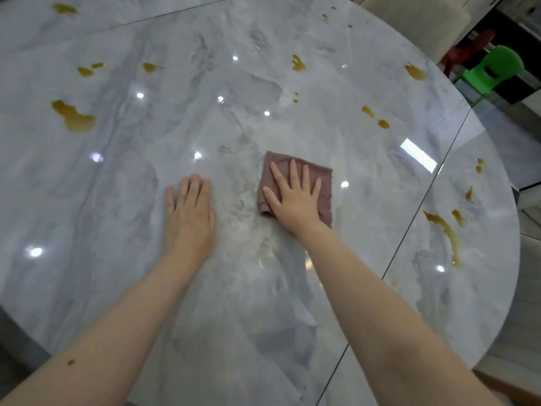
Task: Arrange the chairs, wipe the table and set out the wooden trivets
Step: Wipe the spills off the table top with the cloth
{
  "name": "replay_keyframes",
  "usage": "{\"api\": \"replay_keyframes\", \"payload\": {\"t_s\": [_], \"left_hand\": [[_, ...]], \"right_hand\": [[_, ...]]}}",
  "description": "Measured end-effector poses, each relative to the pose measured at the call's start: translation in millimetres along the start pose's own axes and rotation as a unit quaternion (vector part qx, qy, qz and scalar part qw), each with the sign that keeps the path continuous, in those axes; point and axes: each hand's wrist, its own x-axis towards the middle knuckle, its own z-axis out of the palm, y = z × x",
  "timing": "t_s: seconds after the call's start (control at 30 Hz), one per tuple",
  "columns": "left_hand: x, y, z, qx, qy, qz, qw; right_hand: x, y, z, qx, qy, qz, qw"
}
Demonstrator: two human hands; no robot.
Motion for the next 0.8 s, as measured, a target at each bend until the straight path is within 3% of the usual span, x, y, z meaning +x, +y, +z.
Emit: {"api": "replay_keyframes", "payload": {"t_s": [0.13, 0.23, 0.3, 0.37, 0.53, 0.67, 0.8], "left_hand": [[-1, 0, 1, -0.002, 0.001, -0.001, 1.000], [-1, -1, -1, -0.002, -0.002, -0.001, 1.000], [-1, -1, -1, -0.007, -0.005, -0.005, 1.000], [-2, -1, 0, -0.010, -0.002, -0.007, 1.000], [-1, -3, 3, -0.027, 0.016, -0.008, 0.999], [1, -6, 2, -0.097, 0.047, -0.017, 0.994], [1, -9, -5, -0.186, 0.056, -0.038, 0.980]], "right_hand": [[-67, -26, 17, -0.026, 0.004, -0.169, 0.985], [-110, 5, 17, -0.049, -0.034, -0.269, 0.961], [-96, 31, 11, -0.056, -0.037, -0.234, 0.970], [-61, 40, 2, -0.037, -0.035, -0.142, 0.989], [10, -14, -2, 0.005, -0.013, -0.028, 1.000], [-22, -55, 11, 0.000, 0.000, -0.109, 0.994], [-105, -35, 25, -0.026, -0.001, -0.221, 0.975]]}}
